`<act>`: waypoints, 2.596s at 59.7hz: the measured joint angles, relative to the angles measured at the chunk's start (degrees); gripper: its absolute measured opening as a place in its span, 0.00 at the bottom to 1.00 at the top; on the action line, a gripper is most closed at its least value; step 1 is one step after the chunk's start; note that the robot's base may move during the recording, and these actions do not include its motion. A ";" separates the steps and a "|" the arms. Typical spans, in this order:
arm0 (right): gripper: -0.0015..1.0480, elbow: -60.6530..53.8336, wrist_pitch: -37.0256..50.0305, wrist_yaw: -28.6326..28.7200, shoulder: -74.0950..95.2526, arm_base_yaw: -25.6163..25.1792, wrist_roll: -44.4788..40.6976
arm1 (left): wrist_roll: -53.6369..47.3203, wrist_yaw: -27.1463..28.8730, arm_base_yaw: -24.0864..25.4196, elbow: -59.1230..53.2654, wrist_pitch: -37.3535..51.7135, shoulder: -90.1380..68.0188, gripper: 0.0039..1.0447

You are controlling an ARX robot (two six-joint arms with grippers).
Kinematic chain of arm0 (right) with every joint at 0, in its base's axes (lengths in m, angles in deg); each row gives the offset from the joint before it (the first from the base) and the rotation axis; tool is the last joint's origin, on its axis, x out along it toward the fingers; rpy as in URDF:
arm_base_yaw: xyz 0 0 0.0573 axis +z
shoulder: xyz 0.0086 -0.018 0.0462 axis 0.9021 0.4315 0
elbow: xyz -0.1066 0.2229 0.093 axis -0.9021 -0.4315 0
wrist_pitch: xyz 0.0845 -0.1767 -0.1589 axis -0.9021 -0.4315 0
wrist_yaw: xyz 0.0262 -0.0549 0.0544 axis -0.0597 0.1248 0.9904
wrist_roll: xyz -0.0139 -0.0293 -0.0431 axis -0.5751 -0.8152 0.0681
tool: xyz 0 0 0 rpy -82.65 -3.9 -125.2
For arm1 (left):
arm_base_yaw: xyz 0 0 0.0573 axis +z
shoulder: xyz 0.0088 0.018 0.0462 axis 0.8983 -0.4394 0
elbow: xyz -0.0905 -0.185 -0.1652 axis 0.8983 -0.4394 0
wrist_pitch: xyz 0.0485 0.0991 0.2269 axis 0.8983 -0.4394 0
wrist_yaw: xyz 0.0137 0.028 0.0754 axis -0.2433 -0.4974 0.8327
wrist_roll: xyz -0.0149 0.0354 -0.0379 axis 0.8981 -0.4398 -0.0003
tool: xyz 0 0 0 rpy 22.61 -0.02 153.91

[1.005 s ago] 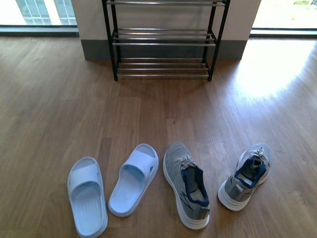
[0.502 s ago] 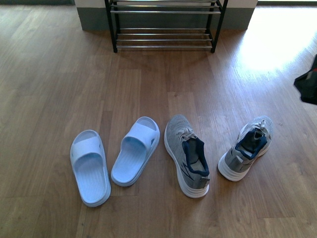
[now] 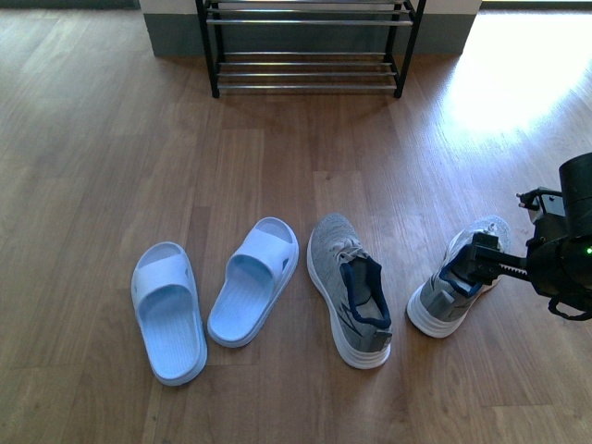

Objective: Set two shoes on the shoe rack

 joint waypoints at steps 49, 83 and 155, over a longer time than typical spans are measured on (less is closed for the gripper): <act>0.91 18.34 -7.63 0.70 14.64 -2.60 4.79 | 0.00 -0.02 0.00 0.00 0.00 0.00 0.91; 0.86 19.39 -4.76 3.19 17.75 -4.37 3.28 | 0.00 0.00 0.00 0.00 -0.02 0.00 0.91; 0.01 12.31 2.27 10.54 14.32 -5.09 -1.51 | 0.00 -0.02 0.00 0.00 0.00 0.00 0.91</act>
